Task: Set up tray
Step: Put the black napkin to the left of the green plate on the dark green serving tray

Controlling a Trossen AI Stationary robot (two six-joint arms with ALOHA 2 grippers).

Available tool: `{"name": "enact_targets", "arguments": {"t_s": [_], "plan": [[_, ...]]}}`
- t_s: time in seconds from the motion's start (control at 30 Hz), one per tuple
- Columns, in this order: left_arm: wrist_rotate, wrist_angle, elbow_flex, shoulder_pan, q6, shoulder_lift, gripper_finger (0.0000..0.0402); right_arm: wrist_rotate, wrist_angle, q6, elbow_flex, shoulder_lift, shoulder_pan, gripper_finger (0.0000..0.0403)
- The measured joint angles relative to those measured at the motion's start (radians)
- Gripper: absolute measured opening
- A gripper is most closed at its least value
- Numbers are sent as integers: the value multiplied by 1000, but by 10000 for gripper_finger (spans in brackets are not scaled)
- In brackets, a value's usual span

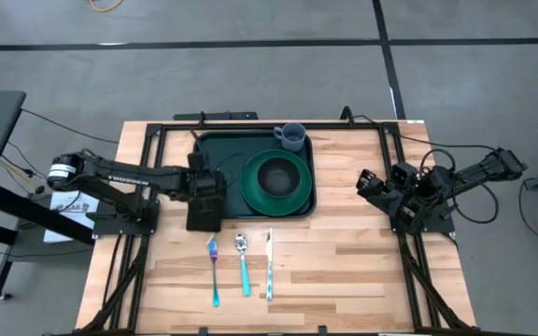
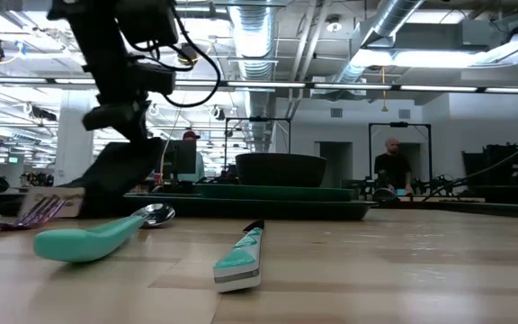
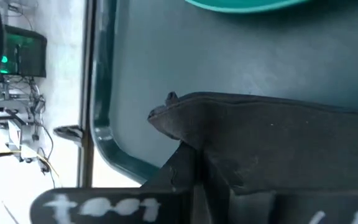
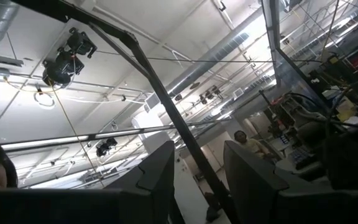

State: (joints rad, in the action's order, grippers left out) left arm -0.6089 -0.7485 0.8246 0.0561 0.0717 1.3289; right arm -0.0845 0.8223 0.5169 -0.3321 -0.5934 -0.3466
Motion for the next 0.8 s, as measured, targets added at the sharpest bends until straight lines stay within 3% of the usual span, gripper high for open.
{"name": "enact_targets", "arguments": {"t_s": [0.4, 0.8], "plan": [[74, 131, 0, 184, 225, 0, 0, -23, 0, 0, 0, 0, 0, 131], [134, 235, 0, 291, 367, -1, 0, -33, 0, 0, 0, 0, 0, 131]]}}
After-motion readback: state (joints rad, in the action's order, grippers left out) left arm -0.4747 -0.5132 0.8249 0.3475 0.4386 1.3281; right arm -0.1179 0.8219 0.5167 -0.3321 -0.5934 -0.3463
